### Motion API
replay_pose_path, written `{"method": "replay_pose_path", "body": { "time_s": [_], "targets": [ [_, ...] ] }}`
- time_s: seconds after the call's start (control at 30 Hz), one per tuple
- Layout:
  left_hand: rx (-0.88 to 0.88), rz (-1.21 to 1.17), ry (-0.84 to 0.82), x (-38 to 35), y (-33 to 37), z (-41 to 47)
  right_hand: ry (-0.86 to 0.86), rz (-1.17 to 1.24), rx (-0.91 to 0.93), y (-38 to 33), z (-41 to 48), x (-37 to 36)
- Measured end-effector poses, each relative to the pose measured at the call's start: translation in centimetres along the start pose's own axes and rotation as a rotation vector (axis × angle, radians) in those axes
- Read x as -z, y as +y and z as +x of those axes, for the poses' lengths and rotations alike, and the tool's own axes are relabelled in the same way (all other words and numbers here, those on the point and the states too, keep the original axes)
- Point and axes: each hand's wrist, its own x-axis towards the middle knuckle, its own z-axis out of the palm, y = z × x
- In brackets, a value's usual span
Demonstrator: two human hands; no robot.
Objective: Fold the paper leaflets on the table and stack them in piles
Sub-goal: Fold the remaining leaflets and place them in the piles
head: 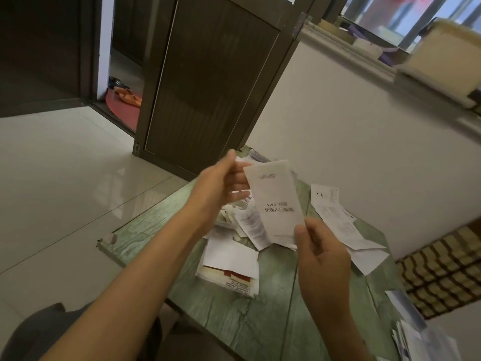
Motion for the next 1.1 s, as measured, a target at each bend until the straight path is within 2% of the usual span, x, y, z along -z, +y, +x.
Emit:
{"method": "replay_pose_path", "body": {
  "time_s": [0.07,0.13,0.23,0.33,0.5,0.6,0.7,0.77,0.83,0.97,1.1],
  "targets": [
    [-0.011,0.004,0.099,0.9,0.2,0.3,0.081,-0.185,0.238,0.8,-0.8,-0.5],
    [-0.036,0.071,0.187,1.6,0.4,0.6,0.055,-0.298,0.413,2.3,-2.4,-1.3],
    [-0.074,0.121,0.213,1.8,0.6,0.7,-0.131,-0.408,0.446,4.7,-5.3,-2.8],
    [-0.068,0.162,0.186,1.3,0.3,0.6,-0.302,-0.471,0.386,6.2,-7.4,-4.0],
    [-0.061,0.209,0.135,0.4,-0.3,0.5,-0.466,-0.444,0.171,5.2,-7.2,-4.1],
    [-0.058,0.207,0.127,-0.1,-0.9,0.4,-0.573,-0.509,0.123,3.4,-6.8,-2.9],
    [-0.029,0.188,0.089,-1.3,-1.4,0.4,-0.553,-0.419,0.043,1.9,-4.4,0.6],
    [0.013,0.171,0.034,-2.6,-2.0,0.3,-0.476,-0.422,0.066,2.6,-2.1,3.7],
    [0.045,0.178,-0.039,-4.0,-2.6,-0.1,-0.436,-0.515,0.027,4.7,0.6,6.3],
    [0.069,0.223,-0.167,-6.6,-4.1,-0.6,-0.559,-0.950,-0.186,11.7,4.0,9.4],
    [0.088,0.235,-0.231,-7.8,-5.2,-0.3,-0.716,-1.042,-0.327,15.8,4.2,9.4]
  ]
}}
